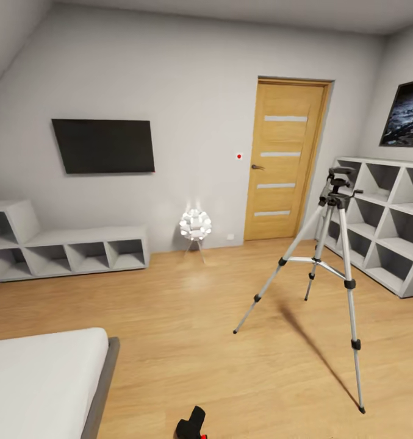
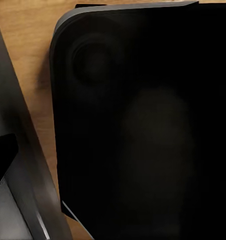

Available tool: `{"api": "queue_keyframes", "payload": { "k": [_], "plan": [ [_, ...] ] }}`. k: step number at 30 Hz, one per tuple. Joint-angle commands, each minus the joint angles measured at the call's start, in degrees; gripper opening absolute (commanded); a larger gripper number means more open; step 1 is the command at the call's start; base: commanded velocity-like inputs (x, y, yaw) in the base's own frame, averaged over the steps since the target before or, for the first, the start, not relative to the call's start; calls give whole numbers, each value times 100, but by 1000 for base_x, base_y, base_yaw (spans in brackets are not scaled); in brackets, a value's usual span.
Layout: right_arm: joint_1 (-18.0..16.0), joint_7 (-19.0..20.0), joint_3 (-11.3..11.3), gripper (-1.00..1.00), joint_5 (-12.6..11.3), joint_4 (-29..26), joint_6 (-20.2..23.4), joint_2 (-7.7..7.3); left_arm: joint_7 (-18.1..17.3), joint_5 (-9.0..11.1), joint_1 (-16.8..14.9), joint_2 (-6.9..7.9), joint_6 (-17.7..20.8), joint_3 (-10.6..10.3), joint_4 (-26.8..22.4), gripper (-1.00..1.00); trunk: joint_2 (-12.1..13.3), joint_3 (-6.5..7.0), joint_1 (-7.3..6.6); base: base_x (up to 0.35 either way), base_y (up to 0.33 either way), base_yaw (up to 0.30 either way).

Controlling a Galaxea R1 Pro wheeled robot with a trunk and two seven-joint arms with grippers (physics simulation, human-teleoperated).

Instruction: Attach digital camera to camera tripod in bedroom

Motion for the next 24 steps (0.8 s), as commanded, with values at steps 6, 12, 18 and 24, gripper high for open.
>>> {"api": "queue_keyframes", "payload": {
  "k": [6, 12, 18, 24],
  "plan": [
    [0, -1, 5, 100, 3, -1, -15, 0, -4, 0, 2, 0, -20, 6, -4, 100, -2, -4, 0, 0, 0, -284],
    [0, -1, 5, 100, 3, -1, -15, 0, -5, -4, 2, -5, -21, 1, -4, 100, -2, -4, 0, 0, 0, -284],
    [0, -1, 5, 100, 3, -1, -15, 0, -4, -5, 2, -8, -22, 3, -4, 100, -2, -4, 0, 0, 0, -284],
    [0, -1, 5, 100, 3, -1, -15, 0, -5, -3, 2, -6, -22, 5, -4, 100, -2, -4, 0, 0, 0, -284]
  ]
}}
